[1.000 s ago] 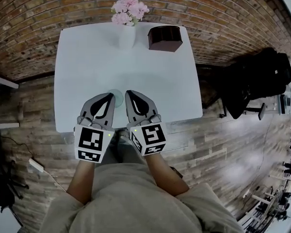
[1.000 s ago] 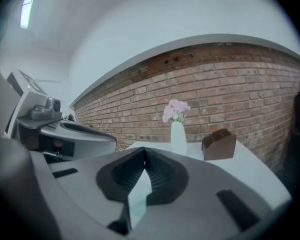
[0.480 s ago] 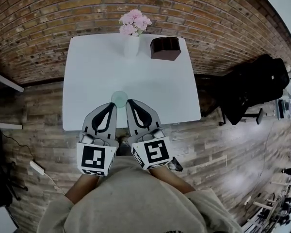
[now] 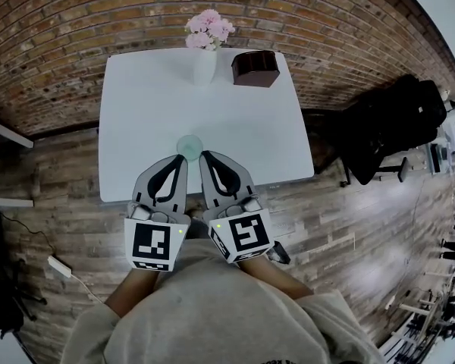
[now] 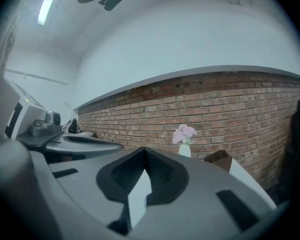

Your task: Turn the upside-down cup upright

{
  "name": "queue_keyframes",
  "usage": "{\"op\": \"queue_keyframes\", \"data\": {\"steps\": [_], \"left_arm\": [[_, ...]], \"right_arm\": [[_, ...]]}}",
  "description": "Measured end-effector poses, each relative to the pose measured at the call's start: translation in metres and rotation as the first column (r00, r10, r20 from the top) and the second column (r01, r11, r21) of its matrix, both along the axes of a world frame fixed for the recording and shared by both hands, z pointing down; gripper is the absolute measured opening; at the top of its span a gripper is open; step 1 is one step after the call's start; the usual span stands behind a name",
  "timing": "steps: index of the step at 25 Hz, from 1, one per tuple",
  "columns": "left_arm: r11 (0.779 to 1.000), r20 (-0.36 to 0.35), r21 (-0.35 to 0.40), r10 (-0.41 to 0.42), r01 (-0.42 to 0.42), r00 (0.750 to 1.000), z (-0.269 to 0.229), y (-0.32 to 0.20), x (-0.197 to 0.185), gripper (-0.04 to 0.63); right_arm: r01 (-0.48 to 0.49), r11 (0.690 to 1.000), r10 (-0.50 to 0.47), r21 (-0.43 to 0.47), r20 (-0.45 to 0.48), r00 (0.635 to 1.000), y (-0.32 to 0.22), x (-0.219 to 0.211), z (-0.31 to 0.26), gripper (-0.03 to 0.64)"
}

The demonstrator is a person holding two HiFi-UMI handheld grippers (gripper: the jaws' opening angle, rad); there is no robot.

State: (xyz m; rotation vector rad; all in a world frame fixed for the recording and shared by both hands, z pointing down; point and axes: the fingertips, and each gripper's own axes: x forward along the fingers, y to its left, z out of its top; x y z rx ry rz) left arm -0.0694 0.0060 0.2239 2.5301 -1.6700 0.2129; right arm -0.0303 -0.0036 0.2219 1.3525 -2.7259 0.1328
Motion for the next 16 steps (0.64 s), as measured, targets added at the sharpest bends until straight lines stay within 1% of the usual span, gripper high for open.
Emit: {"op": "queue_keyframes", "data": {"steps": [9, 12, 16], "left_arm": [[0.999, -0.009, 0.003, 0.042, -0.042, 0.999, 0.014, 0.004, -0.014, 0.009], [0.998, -0.009, 0.009, 0.06, -0.06, 0.998, 0.011, 0.004, -0.015, 0.009], [0.998, -0.009, 0.019, 0.065, -0.065, 0.998, 0.007, 0.001, -0.02, 0.009]], "right_arm": [[-0.031, 1.0, 0.031, -0.004, 0.013, 0.999, 0.009, -0.017, 0.015, 0.006], [-0.043, 0.999, 0.043, 0.0, 0.011, 0.999, 0.008, -0.019, 0.013, 0.006], [-0.048, 0.999, 0.048, 0.008, 0.01, 0.999, 0.004, -0.023, 0.01, 0.006]]}}
